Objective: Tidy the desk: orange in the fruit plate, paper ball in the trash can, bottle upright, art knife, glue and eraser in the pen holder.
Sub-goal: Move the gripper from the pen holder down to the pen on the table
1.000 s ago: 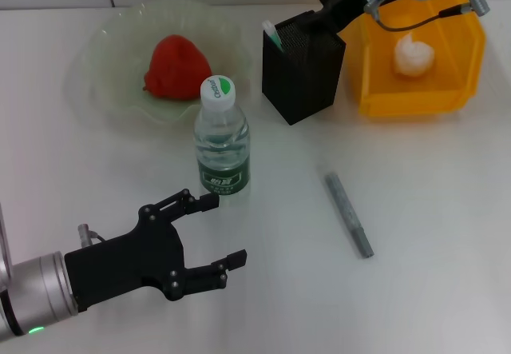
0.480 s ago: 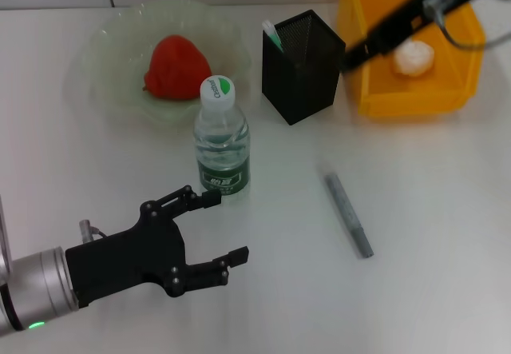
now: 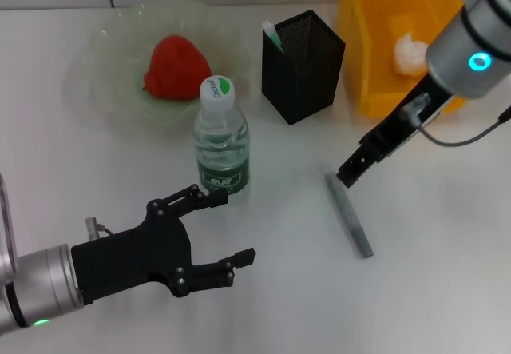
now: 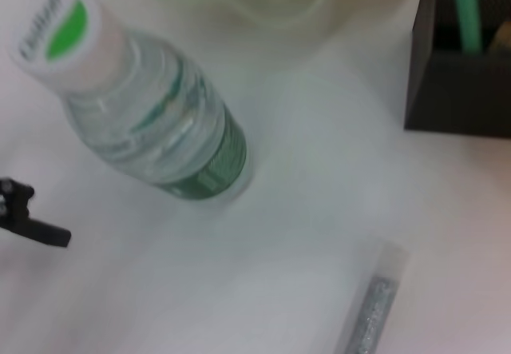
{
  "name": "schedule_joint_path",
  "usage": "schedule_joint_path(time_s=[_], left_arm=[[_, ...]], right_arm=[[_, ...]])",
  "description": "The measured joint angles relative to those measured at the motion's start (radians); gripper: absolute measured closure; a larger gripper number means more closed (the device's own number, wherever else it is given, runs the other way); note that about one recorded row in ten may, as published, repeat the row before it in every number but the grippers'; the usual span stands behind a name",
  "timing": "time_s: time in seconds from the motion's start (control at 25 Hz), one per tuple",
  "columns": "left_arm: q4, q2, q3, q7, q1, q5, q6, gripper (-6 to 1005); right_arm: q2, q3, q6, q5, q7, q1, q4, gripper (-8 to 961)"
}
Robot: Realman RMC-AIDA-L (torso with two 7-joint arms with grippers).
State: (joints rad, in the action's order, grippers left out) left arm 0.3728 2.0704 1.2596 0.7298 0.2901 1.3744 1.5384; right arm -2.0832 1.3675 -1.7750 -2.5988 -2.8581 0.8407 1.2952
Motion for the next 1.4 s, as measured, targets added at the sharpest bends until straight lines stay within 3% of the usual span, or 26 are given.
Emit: schedule_joint_path(time_s=[0.16, 0.64, 1.4], left_arm=[[0.0, 0.0, 0.0, -0.003, 0.0, 0.0, -0.001, 139], [0.001, 0.001, 0.0, -0.004, 0.001, 0.0, 0.003, 139], [-0.008, 0.002, 0.0, -0.006, 0.001, 0.0, 0.001, 139]], right_arm=[[-0.002, 0.077, 0.079, 0.0, -0.001, 0.034, -0.127, 129], [-0.006, 0.197, 0.203, 0.002, -0.039, 0.088, -0.295, 169], [-0.009, 0.31, 0.301, -0.001, -0.066, 0.119, -0.397, 252]])
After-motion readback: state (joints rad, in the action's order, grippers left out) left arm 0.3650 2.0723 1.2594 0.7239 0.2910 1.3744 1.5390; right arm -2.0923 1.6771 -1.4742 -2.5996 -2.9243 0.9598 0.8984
